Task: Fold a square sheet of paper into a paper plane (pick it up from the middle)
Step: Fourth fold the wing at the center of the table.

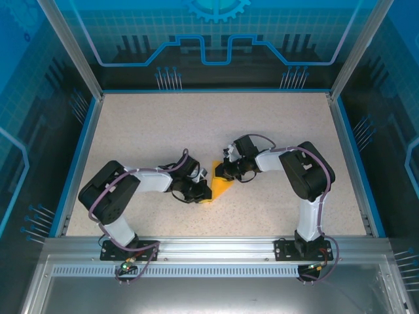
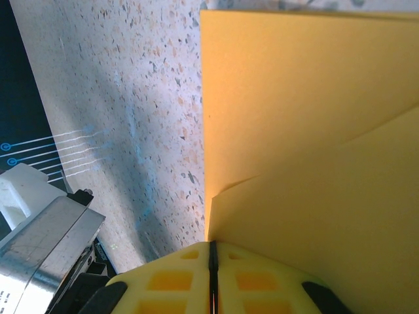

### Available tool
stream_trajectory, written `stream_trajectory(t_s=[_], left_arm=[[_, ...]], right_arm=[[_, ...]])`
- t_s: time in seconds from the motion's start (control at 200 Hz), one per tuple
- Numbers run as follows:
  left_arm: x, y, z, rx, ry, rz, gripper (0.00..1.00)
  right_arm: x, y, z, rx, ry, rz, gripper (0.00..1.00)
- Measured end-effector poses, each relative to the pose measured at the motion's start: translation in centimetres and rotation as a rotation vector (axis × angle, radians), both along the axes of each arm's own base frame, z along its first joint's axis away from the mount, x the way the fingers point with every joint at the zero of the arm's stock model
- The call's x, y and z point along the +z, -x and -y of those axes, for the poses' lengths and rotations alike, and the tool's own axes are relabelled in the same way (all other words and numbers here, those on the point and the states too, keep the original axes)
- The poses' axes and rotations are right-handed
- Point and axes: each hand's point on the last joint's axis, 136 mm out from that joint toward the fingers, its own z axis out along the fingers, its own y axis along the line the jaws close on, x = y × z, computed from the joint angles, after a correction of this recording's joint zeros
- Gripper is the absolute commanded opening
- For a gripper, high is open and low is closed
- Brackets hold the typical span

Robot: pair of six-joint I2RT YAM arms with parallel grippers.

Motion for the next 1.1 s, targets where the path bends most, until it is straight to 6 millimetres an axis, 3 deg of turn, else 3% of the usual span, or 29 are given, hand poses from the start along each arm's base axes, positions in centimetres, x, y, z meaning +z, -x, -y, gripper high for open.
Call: stream_trajectory(t_s=[0.465,0.57,0.9,1.1], left_arm=[[0.2,2.1,-1.0,-0.032,-0.072,-0.015,0.12],[1.2,2.2,-1.3,-0.028,-0.075,-0.001,0.13],[5.0,-1.9,1.2,0.009,0.009,0.134,0.13],[2.8,-3.6,2.3,0.024,0.001,0.131,0.09]], right_arm=[[0.0,0.0,0.0,0.0,-0.001,0.001,0.1],[0.0,0.0,0.0,0.0,-0.001,0.001,0.1],[0.0,0.0,0.0,0.002,-0.003,-0.002,0.1],[0.0,0.0,0.0,0.003,-0.007,-0.004,0.1]])
